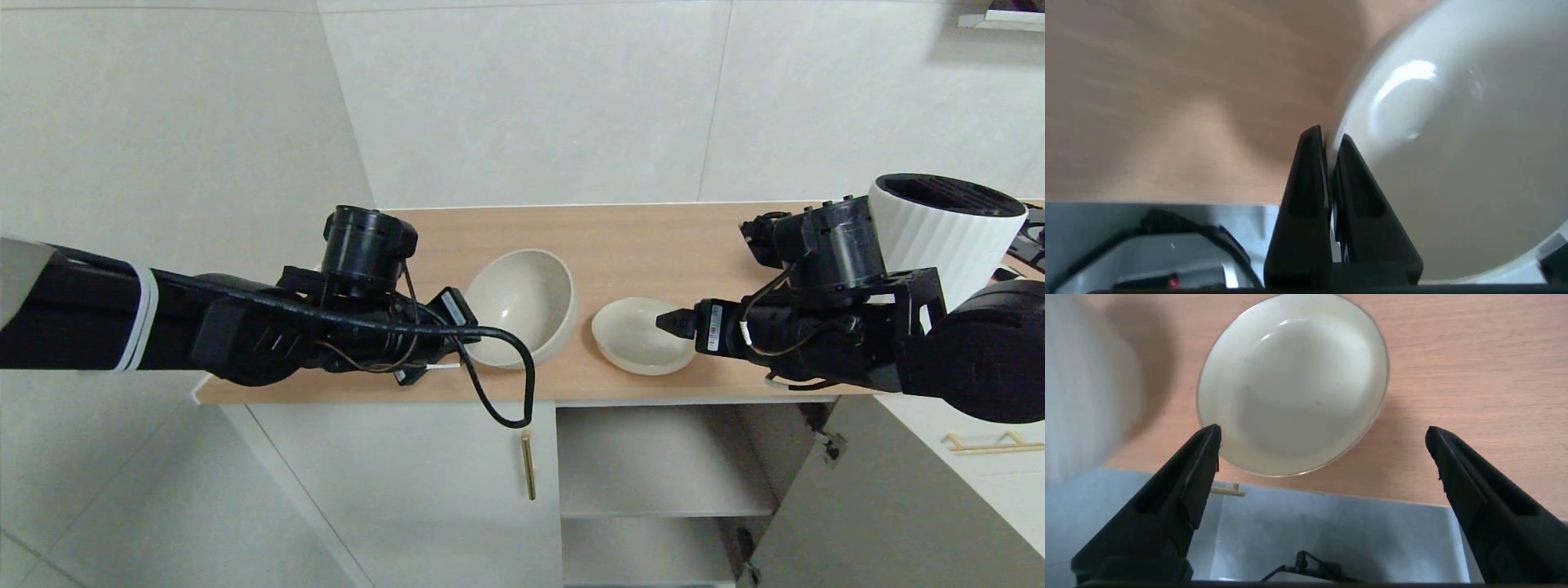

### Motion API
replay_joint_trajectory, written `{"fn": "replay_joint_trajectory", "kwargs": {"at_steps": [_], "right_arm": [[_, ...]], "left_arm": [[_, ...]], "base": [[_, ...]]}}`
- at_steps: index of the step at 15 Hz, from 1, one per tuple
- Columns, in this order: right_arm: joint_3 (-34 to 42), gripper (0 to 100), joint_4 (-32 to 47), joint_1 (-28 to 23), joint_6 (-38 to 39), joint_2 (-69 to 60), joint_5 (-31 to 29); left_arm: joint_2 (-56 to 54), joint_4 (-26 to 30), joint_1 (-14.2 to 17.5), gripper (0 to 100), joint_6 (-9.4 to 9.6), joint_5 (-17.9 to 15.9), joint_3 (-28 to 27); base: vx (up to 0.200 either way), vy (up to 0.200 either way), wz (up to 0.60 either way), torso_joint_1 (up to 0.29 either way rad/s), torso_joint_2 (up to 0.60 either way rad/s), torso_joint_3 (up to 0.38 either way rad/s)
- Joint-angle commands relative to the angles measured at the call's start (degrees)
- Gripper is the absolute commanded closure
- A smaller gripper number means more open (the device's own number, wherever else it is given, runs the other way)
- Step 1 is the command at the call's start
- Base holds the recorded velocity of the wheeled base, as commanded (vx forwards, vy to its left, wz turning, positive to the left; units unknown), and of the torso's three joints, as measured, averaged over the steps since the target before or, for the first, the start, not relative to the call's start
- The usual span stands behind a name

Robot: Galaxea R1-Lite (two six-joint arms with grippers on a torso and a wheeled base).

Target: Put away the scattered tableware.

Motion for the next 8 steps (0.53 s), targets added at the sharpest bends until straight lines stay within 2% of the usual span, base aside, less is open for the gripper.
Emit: {"fn": "replay_joint_trajectory", "kwargs": {"at_steps": [1,4,8], "right_arm": [[-0.11,0,-0.02,-0.01,0.01,0.07,-0.02],[-0.46,0,-0.02,-0.09,0.1,0.68,-0.9],[-2.84,0,-0.02,-0.8,0.54,5.08,-6.52]], "left_arm": [[-0.4,-0.06,0.0,100,0.0,-0.04,0.01],[-0.57,-0.06,0.0,100,0.0,-0.04,0.09],[-0.48,-0.06,0.0,100,0.09,0.05,0.09]], "base": [[0.0,0.0,0.0,0.0,0.0,0.0],[0.0,0.0,0.0,0.0,0.0,0.0],[0.0,0.0,0.0,0.0,0.0,0.0]]}}
